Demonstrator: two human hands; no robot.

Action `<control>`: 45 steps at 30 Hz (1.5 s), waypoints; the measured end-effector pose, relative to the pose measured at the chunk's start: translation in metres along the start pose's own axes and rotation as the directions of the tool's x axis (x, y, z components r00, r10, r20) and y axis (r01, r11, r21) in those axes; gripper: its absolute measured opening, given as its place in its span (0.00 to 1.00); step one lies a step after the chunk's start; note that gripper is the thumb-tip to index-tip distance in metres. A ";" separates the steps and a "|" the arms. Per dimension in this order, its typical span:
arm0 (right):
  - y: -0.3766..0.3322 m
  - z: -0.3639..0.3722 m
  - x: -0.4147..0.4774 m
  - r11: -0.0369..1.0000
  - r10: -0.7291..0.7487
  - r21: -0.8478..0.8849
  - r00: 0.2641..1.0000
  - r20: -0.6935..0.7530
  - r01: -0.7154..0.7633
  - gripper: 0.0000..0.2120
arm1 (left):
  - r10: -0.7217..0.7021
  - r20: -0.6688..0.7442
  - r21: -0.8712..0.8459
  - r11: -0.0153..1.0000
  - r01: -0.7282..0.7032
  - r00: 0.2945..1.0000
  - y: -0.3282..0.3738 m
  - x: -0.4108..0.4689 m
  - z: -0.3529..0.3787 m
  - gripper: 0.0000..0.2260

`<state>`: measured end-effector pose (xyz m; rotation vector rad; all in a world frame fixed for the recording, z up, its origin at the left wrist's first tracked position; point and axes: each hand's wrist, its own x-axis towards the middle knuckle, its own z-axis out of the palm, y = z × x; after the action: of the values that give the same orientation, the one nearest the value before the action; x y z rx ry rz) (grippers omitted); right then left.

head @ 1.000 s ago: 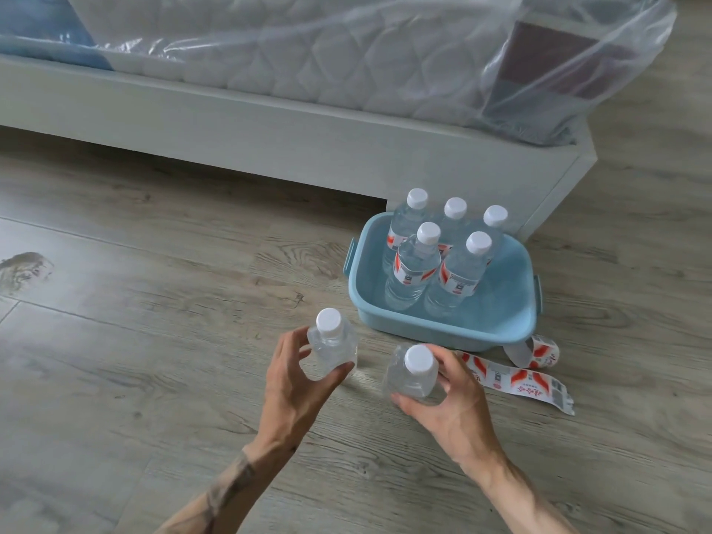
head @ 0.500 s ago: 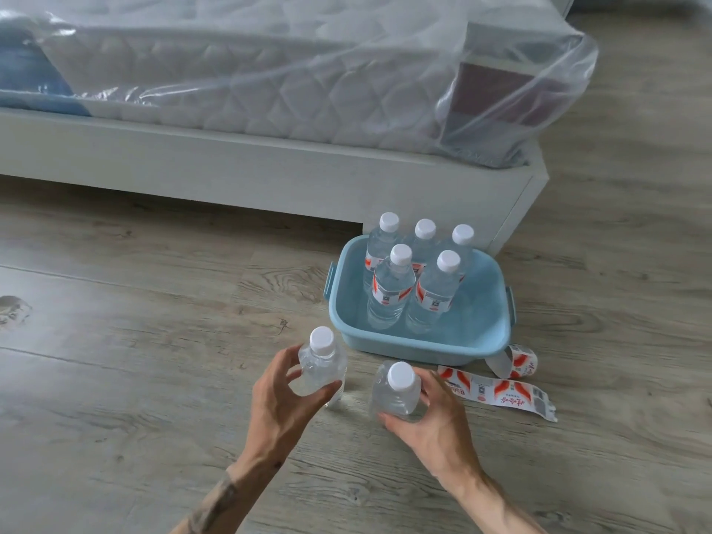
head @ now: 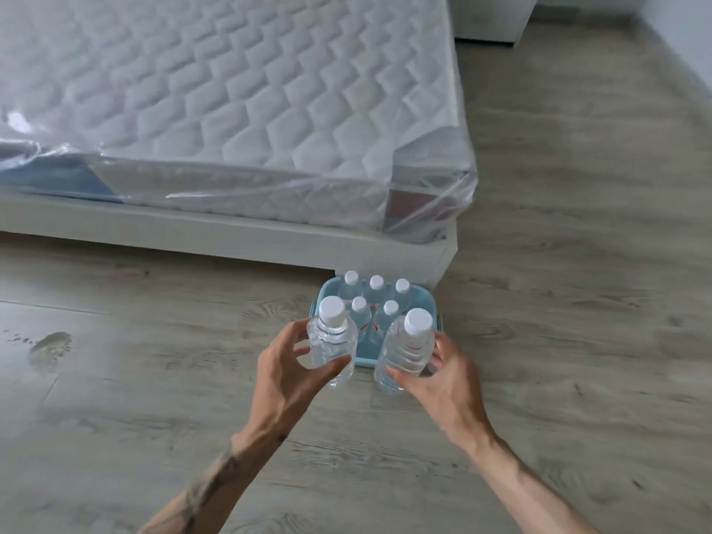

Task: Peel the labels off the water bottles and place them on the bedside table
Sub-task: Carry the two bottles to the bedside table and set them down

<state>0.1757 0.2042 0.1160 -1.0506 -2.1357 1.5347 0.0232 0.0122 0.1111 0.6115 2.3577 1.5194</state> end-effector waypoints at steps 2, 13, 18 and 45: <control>-0.075 -0.046 -0.010 1.000 -0.017 0.007 1.000 -0.013 0.018 0.30 | 0.014 0.021 0.013 1.000 -0.015 1.000 0.082 0.003 -0.027 0.25; -0.485 -0.326 -0.068 0.982 -0.188 -0.020 0.980 -0.065 0.187 0.28 | 0.176 0.136 -0.006 0.984 -0.177 0.975 0.546 0.029 -0.132 0.24; -0.592 -0.442 -0.071 0.966 -0.259 -0.045 0.960 -0.102 0.256 0.26 | 0.297 0.122 -0.002 0.954 -0.299 0.947 0.713 0.048 -0.132 0.23; -0.669 -0.882 0.309 0.898 -0.437 -0.134 0.885 -0.161 0.419 0.20 | 0.386 -0.017 -0.092 0.918 -0.386 0.922 1.054 0.309 0.221 0.22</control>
<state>0.2586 0.9224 1.0099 -0.6529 -2.1410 1.0908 0.0637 0.7188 0.9801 1.1070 2.2398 1.7714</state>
